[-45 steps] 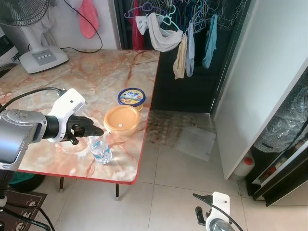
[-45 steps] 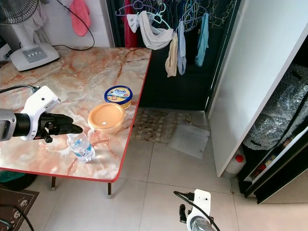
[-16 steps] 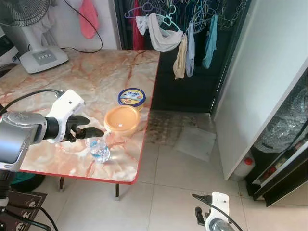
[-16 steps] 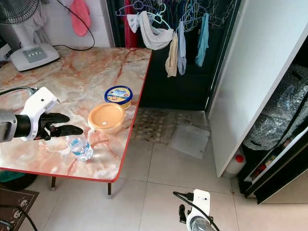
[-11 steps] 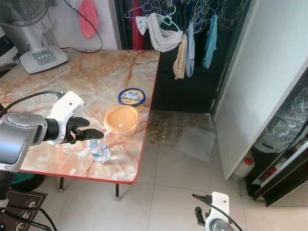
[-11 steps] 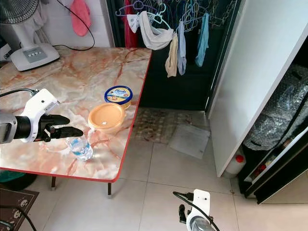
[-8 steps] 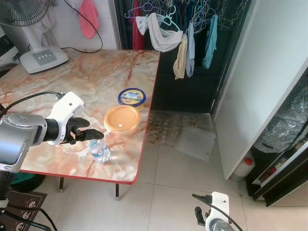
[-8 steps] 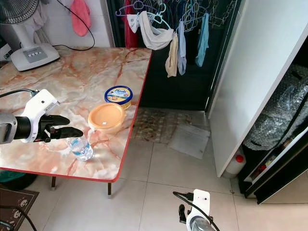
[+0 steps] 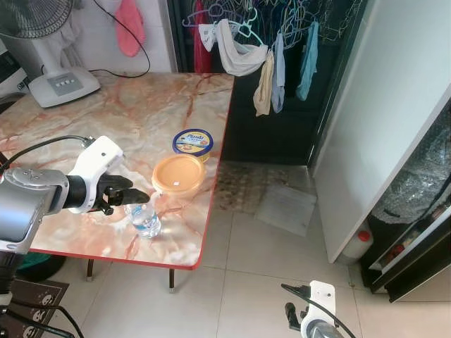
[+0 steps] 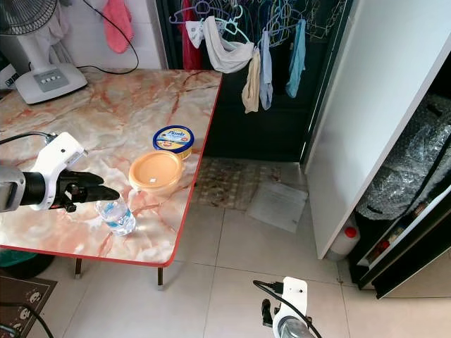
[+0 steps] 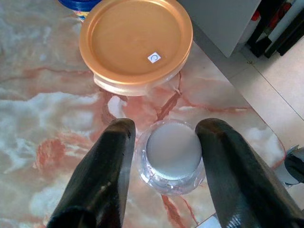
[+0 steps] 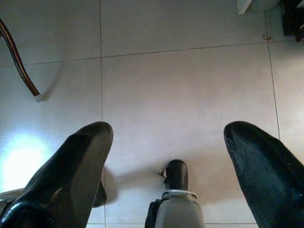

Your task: Restocking fridge

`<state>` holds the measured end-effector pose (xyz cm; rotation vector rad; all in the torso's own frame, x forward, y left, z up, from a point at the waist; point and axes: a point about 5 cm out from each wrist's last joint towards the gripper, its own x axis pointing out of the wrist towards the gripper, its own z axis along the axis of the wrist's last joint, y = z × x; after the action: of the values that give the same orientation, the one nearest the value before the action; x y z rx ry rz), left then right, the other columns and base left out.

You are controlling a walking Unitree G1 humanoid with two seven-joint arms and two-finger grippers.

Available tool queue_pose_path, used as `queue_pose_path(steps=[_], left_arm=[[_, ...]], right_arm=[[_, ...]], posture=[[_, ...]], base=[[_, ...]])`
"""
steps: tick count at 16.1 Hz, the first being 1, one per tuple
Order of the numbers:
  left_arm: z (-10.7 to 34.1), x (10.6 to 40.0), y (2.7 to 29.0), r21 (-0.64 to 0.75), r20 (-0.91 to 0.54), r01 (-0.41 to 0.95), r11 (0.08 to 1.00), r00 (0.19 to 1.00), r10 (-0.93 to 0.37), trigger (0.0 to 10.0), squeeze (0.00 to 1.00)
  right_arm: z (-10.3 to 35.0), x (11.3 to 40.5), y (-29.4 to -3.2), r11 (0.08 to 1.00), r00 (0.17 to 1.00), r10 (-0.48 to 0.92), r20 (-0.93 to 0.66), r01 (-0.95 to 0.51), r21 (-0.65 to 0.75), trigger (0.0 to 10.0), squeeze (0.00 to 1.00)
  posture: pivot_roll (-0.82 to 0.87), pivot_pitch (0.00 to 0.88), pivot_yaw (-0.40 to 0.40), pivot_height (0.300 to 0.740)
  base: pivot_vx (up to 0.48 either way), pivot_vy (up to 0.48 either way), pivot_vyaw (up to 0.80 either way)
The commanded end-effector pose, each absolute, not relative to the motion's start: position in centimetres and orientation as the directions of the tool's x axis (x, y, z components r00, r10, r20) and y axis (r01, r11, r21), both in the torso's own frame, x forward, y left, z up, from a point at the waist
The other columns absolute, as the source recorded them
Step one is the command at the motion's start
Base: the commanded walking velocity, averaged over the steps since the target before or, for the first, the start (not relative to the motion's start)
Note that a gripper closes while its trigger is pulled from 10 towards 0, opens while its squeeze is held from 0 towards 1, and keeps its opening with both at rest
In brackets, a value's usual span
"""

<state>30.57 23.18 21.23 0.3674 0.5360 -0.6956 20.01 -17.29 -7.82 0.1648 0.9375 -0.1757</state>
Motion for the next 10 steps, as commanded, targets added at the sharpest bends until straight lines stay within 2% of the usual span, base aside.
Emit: queue_pose_path(steps=[1, 4, 5, 6, 7, 8, 10], left_arm=[[20.82, 30.33, 23.40, 0.135, -0.605, 0.684, 0.717, 0.630, -0.487, 6.4, 0.00], [20.63, 30.31, 23.45, 0.133, -0.609, 0.683, 0.718, 0.628, -0.485, 6.4, 0.00], [20.60, 30.31, 23.44, 0.134, -0.610, 0.684, 0.717, 0.627, -0.484, 5.6, 0.00], [20.62, 30.34, 23.44, 0.137, -0.608, 0.682, 0.718, 0.630, -0.482, 3.3, 0.00], [20.67, 30.39, 23.48, 0.145, -0.606, 0.680, 0.719, 0.635, -0.479, 0.5, 0.00], [20.71, 30.43, 23.50, 0.148, -0.604, 0.679, 0.719, 0.638, -0.478, 0.0, 0.00], [20.75, 30.43, 23.51, 0.151, -0.602, 0.680, 0.718, 0.639, -0.479, 0.0, 0.00]], right_arm=[[-7.81, 20.07, -17.18, 0.976, 0.576, -0.071, -0.815, 0.209, 0.062, 10.0, 0.00], [-7.80, 20.09, -17.17, 0.976, 0.576, -0.071, -0.814, 0.207, 0.062, 10.0, 0.00], [-7.80, 20.09, -17.17, 0.976, 0.576, -0.071, -0.814, 0.208, 0.061, 10.0, 0.00], [-7.80, 20.09, -17.17, 0.976, 0.576, -0.071, -0.814, 0.208, 0.062, 10.0, 0.00], [-7.80, 20.09, -17.15, 0.976, 0.576, -0.071, -0.814, 0.208, 0.062, 10.0, 0.00], [-7.80, 20.09, -17.15, 0.976, 0.576, -0.071, -0.814, 0.208, 0.062, 10.0, 0.00], [-7.80, 20.09, -17.14, 0.976, 0.576, -0.070, -0.814, 0.207, 0.063, 10.0, 0.00]], posture=[[0.10, 0.000, 0.040, 0.740], [0.10, 0.000, 0.040, 0.740], [0.10, 0.000, 0.040, 0.740], [0.10, 0.000, 0.040, 0.740], [0.10, 0.000, 0.040, 0.740], [0.10, 0.000, 0.040, 0.740], [0.10, 0.000, 0.041, 0.740]], base=[[0.000, 0.000, 0.00], [0.000, 0.000, 0.00], [0.000, 0.000, 0.00], [0.000, 0.000, 0.00], [0.000, 0.000, 0.00], [0.000, 0.000, 0.00], [0.000, 0.000, 0.00]])
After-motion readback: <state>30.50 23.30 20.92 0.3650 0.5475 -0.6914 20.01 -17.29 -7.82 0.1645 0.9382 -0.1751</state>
